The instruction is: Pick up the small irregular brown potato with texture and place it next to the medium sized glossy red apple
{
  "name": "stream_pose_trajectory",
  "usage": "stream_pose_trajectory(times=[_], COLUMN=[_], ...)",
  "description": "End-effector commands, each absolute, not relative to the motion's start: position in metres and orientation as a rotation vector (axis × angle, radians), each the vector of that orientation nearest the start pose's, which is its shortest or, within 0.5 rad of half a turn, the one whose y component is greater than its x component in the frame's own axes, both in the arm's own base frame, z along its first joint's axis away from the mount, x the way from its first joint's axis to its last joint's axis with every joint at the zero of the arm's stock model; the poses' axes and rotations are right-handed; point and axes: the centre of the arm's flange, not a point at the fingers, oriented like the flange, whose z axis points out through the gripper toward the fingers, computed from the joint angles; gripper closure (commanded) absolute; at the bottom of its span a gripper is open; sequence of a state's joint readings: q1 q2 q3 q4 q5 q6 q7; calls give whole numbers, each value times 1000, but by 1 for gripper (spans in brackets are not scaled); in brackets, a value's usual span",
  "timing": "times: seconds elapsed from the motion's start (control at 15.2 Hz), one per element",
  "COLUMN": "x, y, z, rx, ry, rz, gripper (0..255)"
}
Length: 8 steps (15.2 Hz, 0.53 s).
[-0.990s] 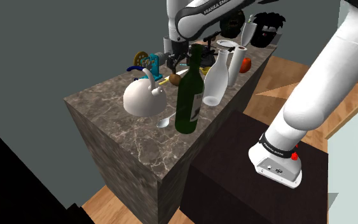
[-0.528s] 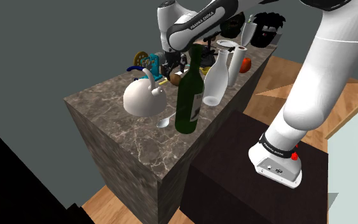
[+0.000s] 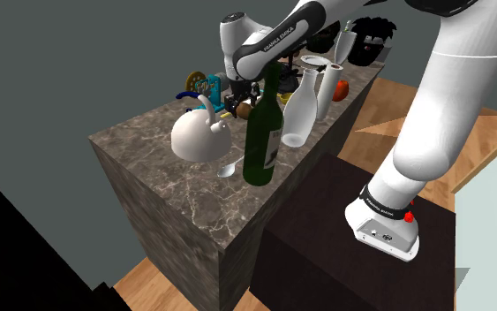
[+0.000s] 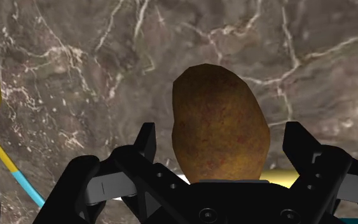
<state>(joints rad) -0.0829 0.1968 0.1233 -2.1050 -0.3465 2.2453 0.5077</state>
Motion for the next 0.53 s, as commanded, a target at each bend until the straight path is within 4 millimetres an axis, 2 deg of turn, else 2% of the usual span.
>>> stream_pose_trajectory(times=[0.0,0.2,0.26,0.46], x=[567,567,567,567], y=[12,12,12,12], z=[321,321,321,321], rx=[-3361,-3361,-3361,-3361], ry=[412,413,413,413], rz=[-26,-26,-26,-26], gripper=[0,0,255,255])
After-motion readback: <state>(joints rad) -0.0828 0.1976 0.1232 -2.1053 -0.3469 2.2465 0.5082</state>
